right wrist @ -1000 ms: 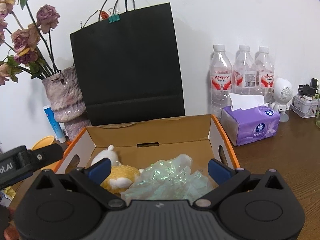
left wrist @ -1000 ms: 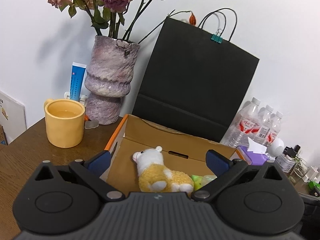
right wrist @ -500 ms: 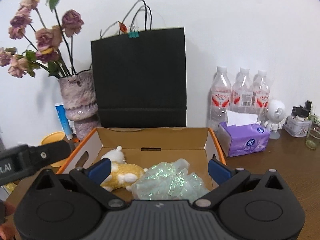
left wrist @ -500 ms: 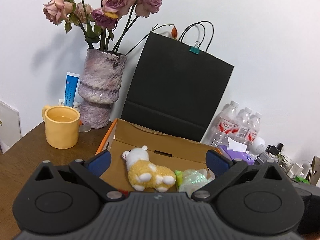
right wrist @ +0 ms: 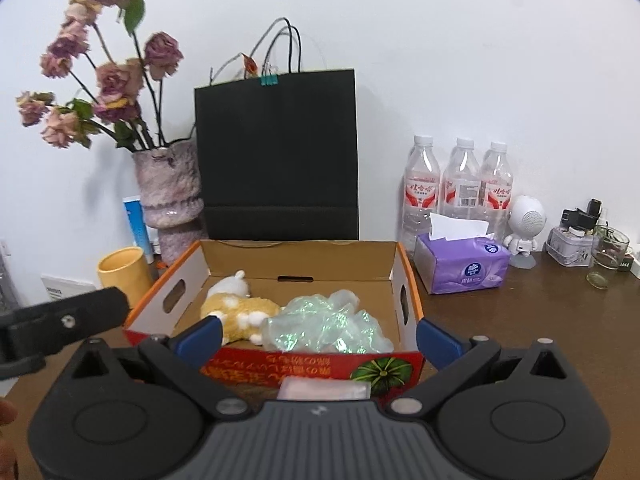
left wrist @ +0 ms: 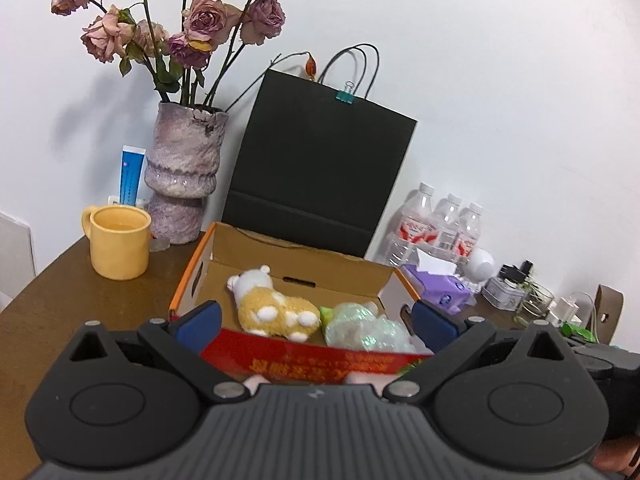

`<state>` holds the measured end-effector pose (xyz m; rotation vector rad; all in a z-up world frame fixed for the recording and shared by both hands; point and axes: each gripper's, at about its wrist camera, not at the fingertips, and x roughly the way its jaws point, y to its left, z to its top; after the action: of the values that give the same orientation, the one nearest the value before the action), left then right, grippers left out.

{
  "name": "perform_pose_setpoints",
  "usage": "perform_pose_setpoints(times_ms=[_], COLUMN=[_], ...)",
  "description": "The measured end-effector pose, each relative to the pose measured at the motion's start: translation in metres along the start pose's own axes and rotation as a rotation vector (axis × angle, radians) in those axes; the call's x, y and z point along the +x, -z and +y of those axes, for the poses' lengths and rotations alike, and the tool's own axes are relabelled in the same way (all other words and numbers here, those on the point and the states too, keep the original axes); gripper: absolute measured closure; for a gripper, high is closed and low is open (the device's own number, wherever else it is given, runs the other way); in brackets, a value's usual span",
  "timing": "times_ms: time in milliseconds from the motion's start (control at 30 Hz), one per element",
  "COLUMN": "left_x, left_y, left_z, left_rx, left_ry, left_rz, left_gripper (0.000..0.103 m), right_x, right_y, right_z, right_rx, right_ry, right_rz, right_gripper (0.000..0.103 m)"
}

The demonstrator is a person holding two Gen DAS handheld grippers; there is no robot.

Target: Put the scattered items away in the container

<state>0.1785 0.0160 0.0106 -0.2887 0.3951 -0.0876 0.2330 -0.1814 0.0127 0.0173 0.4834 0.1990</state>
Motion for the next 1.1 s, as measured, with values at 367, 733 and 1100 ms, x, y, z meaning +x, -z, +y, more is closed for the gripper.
perform_pose_setpoints(times_ms=[367,733,1100], left_x=[-0.055,-0.098,-0.137], left_y=[0.011,0.025,0.038], left_z=[-0.008,-0.017,-0.019], left_rx=[0.044,0.048,0.055], left_ry=[-0.005,-0.003,-0.019], left_rz=[0.002,0.006,-0.013], left_gripper=[0.000,0.000,0.000], right_x=[-0.052,-0.099,-0.143], right_y=[0.018,0.037,0.051], right_z=[0.006,0.013,0.021], right_rx=[-0.006,-0.032,-0.069], right_ry=[-0.017,-0.043,-0.053], right_rz=[-0.022,-0.035,-0.059], right_gripper=[0.000,0.000,0.000])
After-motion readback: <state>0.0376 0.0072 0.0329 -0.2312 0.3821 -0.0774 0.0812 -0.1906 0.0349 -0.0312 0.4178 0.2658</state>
